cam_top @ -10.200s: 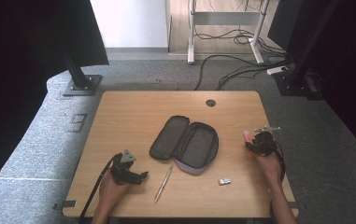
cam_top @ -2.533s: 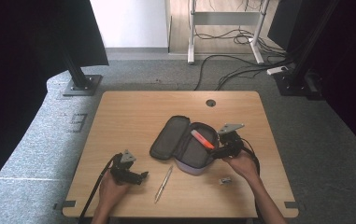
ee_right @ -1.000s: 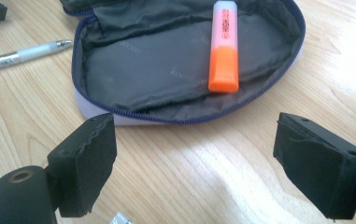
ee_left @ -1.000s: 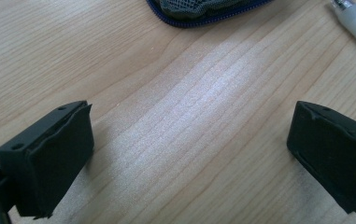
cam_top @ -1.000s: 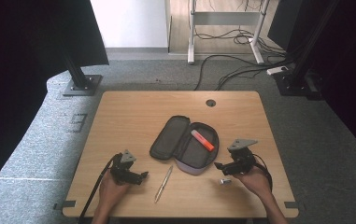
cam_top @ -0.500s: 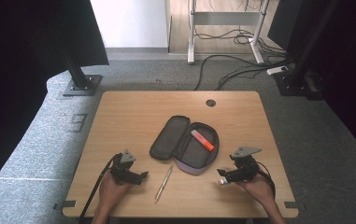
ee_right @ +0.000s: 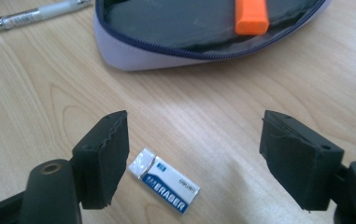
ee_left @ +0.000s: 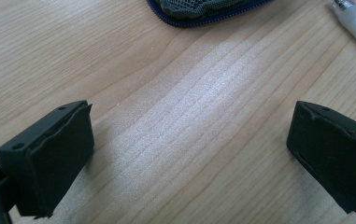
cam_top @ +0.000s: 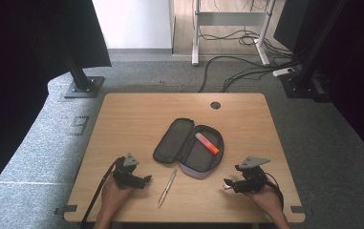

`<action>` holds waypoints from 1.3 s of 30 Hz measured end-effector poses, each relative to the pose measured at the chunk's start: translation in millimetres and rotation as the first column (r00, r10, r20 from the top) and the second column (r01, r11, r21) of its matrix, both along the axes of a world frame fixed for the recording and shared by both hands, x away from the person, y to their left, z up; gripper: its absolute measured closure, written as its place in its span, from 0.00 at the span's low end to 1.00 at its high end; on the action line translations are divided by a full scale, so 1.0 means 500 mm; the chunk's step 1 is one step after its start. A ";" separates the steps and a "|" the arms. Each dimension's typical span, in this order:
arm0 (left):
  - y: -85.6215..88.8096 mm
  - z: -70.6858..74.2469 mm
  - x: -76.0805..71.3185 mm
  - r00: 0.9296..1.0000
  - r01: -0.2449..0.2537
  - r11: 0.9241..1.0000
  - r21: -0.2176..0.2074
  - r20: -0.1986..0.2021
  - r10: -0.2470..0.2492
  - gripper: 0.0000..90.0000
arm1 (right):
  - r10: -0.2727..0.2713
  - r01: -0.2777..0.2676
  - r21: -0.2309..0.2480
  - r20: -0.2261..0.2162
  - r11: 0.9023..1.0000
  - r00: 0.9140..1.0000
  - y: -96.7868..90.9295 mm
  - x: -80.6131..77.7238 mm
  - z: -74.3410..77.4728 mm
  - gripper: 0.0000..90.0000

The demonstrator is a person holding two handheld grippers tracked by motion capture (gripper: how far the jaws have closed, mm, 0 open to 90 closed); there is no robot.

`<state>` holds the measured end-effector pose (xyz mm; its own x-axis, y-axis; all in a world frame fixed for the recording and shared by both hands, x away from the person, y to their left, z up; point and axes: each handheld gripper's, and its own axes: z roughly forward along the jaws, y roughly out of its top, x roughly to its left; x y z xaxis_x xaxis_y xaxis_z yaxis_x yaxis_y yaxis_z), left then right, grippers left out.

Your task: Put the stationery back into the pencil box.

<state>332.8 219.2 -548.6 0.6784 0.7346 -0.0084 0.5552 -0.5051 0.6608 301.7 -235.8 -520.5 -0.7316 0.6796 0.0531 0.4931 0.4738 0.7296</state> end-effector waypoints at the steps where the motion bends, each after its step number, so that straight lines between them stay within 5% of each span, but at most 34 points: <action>1: 0.000 0.000 0.000 1.000 0.000 1.000 0.000 0.000 0.000 0.01 | -0.001 0.001 0.001 -0.002 1.000 1.000 0.001 -0.003 -0.002 0.28; 23: 0.000 0.000 0.000 1.000 0.000 1.000 0.000 0.000 0.000 0.01 | 0.061 -0.062 -0.046 -0.030 0.997 0.998 0.010 -0.017 -0.040 0.55; 39: 0.000 0.000 0.000 1.000 0.000 1.000 0.000 0.000 0.000 0.01 | 0.018 -0.021 -0.068 -0.034 0.997 0.999 0.007 -0.008 -0.039 0.79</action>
<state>332.8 219.2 -548.6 0.6783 0.7347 -0.0084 0.5552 -0.5050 0.6608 297.7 -232.3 -540.1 -0.7433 0.6682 0.0320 0.5071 0.5316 0.6784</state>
